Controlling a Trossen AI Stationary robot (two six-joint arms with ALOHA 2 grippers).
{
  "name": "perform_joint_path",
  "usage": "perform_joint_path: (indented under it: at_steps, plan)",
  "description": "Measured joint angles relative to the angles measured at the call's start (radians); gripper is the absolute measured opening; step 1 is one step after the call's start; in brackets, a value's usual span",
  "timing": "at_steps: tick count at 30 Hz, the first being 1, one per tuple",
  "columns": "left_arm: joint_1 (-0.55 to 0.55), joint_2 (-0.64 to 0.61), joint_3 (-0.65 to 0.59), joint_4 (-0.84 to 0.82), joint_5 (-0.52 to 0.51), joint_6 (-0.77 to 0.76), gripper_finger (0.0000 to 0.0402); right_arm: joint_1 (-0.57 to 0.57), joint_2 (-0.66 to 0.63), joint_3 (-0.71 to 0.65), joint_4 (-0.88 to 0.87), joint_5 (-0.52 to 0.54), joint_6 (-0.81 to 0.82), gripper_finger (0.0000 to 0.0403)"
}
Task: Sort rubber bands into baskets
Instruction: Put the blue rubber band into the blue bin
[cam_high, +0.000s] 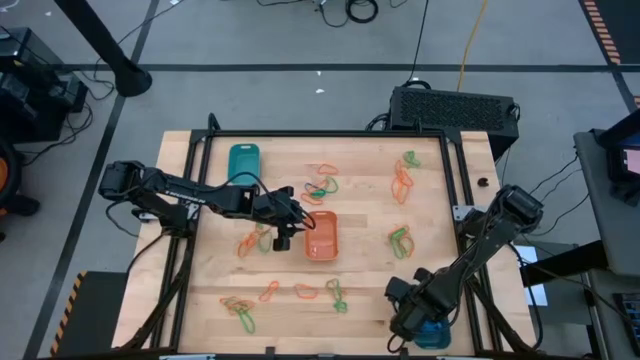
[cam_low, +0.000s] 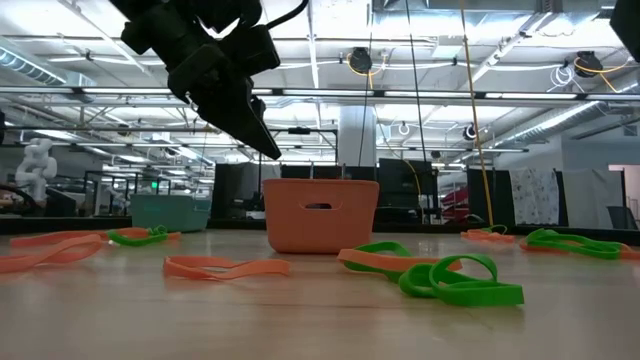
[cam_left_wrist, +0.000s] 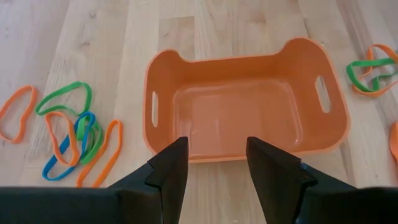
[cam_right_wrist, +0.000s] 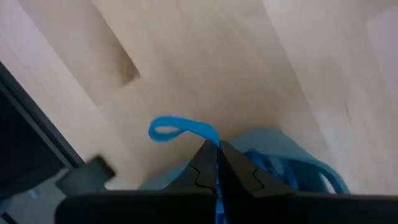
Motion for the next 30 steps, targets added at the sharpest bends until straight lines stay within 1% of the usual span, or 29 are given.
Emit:
perform_joint_path:
  at_steps: [2, 10, 12, 15, 19, 22, 30]
  plan:
    - [0.0, 0.0, 0.0, 0.0, 0.0, 0.0, 0.0171, 0.003, -0.011, 0.0, -0.02, -0.013, 0.001, 0.0]
    - [0.0, 0.0, 0.0, 0.0, 0.0, 0.001, 0.0171, 0.007, -0.051, 0.0, -0.05, -0.012, 0.007, 0.0]
    - [0.0, 0.0, 0.0, 0.0, 0.0, 0.001, 0.0171, 0.013, -0.051, 0.0, -0.051, -0.037, 0.007, 0.0]
    - [0.0, 0.0, 0.0, 0.0, 0.0, 0.001, 0.0171, 0.035, -0.051, 0.0, -0.051, -0.09, 0.01, 0.0]
    - [0.0, 0.0, 0.0, -0.001, 0.0, 0.002, 0.0171, 0.075, -0.049, 0.0, -0.051, -0.121, 0.057, 0.0]
    - [0.0, 0.0, 0.0, -0.002, 0.0, 0.005, 0.0171, 0.108, -0.049, 0.0, -0.052, -0.116, 0.085, 0.0]
    - [0.0, 0.0, 0.0, -0.002, 0.001, 0.0, 0.0171, 0.172, -0.049, 0.0, -0.046, -0.112, 0.086, 0.0]
